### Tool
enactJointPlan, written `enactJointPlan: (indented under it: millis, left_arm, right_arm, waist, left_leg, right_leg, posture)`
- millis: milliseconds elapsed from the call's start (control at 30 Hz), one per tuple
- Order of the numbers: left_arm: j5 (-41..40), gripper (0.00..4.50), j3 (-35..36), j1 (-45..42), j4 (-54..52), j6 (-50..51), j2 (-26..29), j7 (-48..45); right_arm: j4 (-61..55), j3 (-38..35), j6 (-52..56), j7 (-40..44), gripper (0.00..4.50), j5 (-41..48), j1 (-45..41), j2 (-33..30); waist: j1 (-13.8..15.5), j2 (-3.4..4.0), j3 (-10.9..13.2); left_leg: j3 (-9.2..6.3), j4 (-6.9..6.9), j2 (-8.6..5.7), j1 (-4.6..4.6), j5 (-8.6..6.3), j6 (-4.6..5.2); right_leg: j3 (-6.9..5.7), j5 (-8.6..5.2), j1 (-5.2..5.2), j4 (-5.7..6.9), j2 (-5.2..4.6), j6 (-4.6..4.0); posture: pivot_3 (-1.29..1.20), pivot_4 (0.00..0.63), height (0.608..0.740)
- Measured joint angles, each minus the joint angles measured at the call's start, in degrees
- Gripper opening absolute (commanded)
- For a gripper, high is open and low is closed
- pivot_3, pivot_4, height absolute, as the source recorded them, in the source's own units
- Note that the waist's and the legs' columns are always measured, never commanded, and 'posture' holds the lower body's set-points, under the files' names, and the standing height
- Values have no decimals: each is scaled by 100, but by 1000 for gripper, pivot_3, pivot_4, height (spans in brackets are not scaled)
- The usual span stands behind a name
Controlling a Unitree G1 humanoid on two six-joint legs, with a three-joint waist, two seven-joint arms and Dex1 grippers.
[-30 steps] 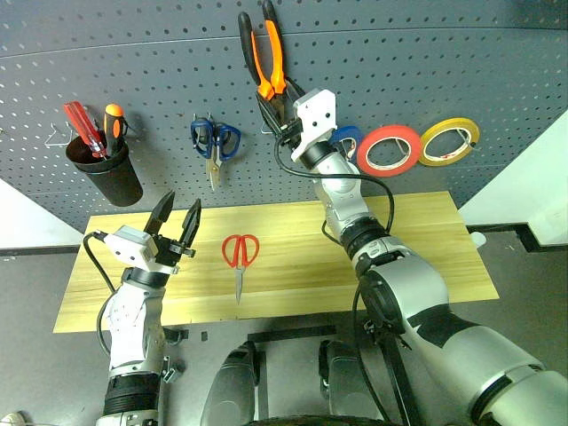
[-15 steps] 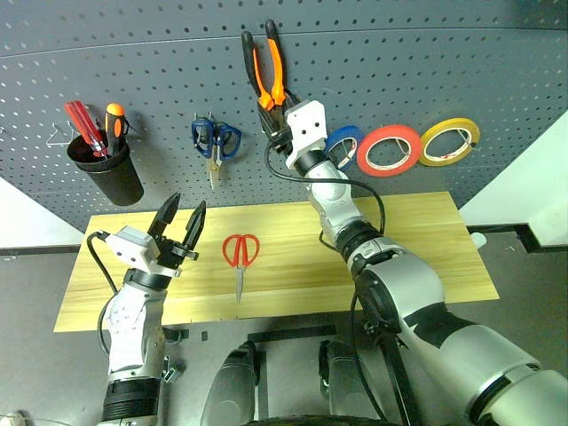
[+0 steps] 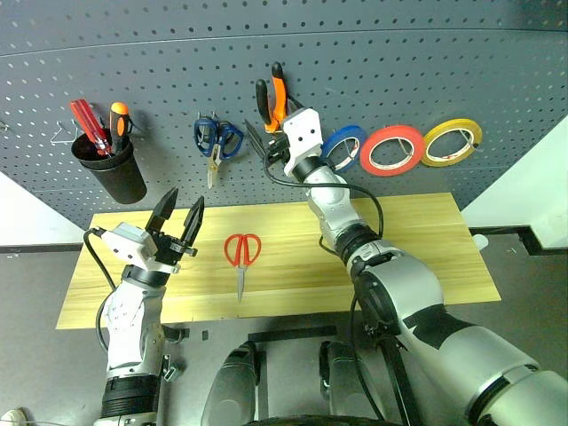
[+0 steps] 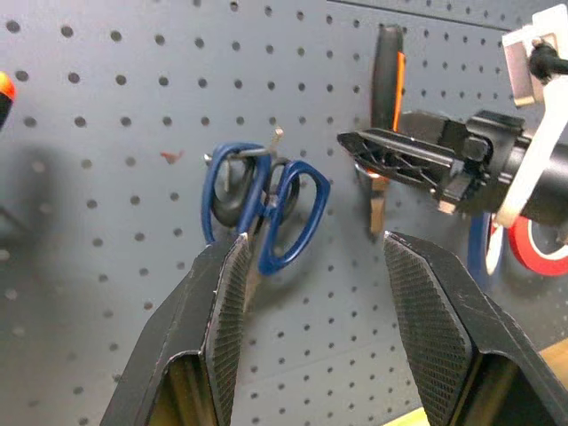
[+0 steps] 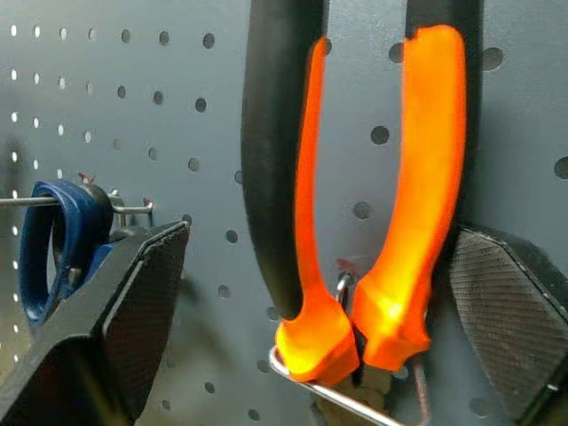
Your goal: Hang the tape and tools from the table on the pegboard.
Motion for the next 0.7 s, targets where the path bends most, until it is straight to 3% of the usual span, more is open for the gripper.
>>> enactJointPlan:
  millis: [233,367,467,600,700]
  left_arm:
    - [-28,2541,-13,93,-4,178,145,-177]
    - [-140,2541,-18,439,-79,526,459,-372]
    - [-124,2541,5,601,-192,965,706,-328]
    - [29,2541,-51,729,-436,2283,1013,210]
    - [550,3120,-298,848,-687,3510,1030,1033]
  right_arm:
    - [-1029,197,-808,137,4491,-148,706,-445]
    - [-2429,389,-722,636,4491,18,1600,-780]
    - [-3917,641,-117,1297,4491,415,2390,-1122]
    - [-5990,1071,1125,2301,4491,1021,3489,-1904]
    - [-7139,1176,2191,2943,4500,1408,4338,-2728]
  waist:
    - [-40,-2,-2]
    - [-41,-3,-3]
    - [-29,-3,-3]
    - [-11,-3,-3]
    - [5,-4,-3]
  left_leg:
    - [3,-7,0,0,0,0]
    - [4,-9,1,1,0,0]
    - [4,-2,1,1,0,0]
    - [3,13,2,3,-1,0]
    - [5,23,1,2,-1,-1]
  right_leg:
    - [2,0,-1,-3,0,2]
    - [4,0,-2,-3,1,2]
    - [4,0,2,-2,0,3]
    - [4,-12,14,-4,0,17]
    - [3,-25,20,-11,-3,8]
  posture:
    - [7,153,740]
    - [-6,152,740]
    - [-13,156,740]
    - [-24,164,740]
    - [-31,170,740]
